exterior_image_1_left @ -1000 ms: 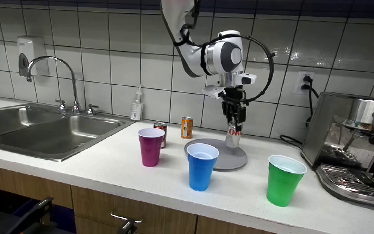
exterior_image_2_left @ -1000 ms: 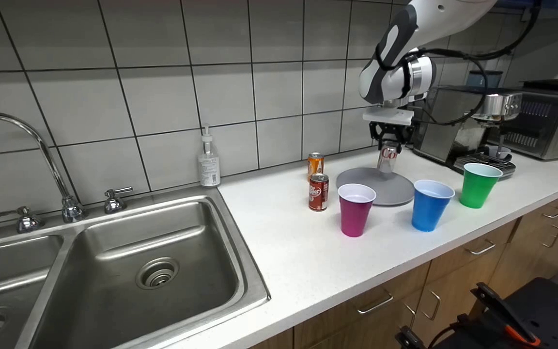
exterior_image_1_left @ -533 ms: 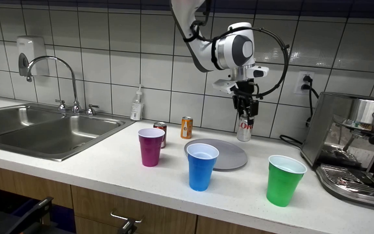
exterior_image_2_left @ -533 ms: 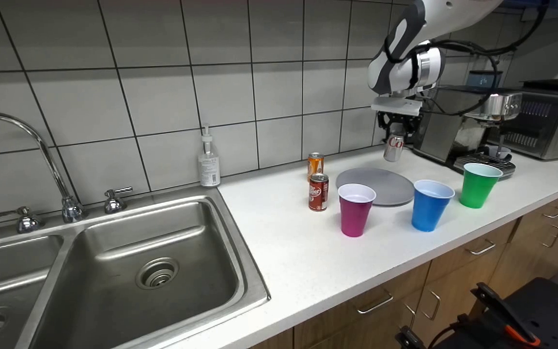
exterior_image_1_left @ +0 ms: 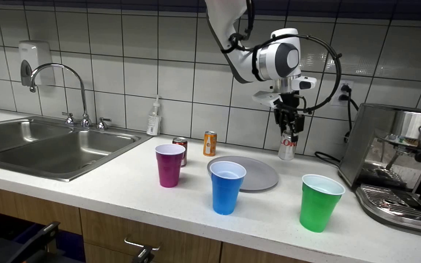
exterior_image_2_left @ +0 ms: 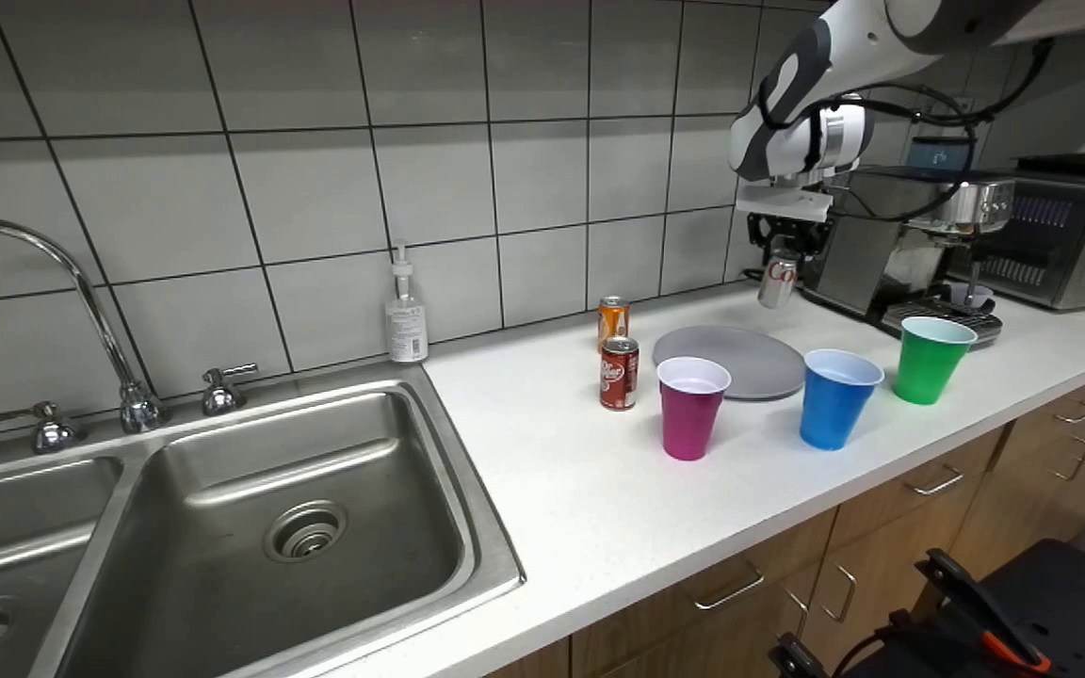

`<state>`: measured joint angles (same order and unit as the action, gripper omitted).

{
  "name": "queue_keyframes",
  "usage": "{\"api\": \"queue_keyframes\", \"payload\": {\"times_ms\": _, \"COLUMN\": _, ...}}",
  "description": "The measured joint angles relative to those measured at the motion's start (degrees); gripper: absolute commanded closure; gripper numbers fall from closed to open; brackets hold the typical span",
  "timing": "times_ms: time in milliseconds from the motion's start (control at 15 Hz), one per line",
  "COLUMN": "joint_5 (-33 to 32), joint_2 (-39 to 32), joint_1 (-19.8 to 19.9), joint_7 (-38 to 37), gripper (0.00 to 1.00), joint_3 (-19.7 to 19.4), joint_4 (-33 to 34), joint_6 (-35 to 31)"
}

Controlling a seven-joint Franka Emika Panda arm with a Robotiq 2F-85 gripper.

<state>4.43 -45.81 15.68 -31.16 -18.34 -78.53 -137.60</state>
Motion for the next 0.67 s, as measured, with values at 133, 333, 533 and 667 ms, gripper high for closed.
{"api": "queue_keyframes", "payload": {"times_ms": 133, "joint_5": 0.6, "joint_2": -2.1, "joint_1": 0.8, "joint_7": 0.4, "gripper": 0.61, "joint_3": 0.3, "joint_4": 3.2, "joint_6": 1.6}}
{"api": "queue_keyframes", "payload": {"times_ms": 333, "joint_5": 1.0, "joint_2": -5.5, "joint_1": 2.3, "joint_7": 0.7, "gripper": 0.61, "joint_3": 1.1, "joint_4": 8.6, "joint_6": 4.3}}
{"api": "queue_keyframes", "payload": {"times_ms": 533, "joint_5": 1.1, "joint_2": -9.2, "joint_1": 3.4, "joint_7": 0.8, "gripper": 0.61, "joint_3": 1.7, "joint_4": 14.3, "joint_6": 7.4}}
{"api": "queue_keyframes", "payload": {"times_ms": 667, "joint_5": 1.1, "joint_2": -11.6, "joint_1": 4.2, "joint_7": 0.8, "gripper": 0.61, "joint_3": 2.1, "joint_4": 18.5, "joint_6": 9.8}}
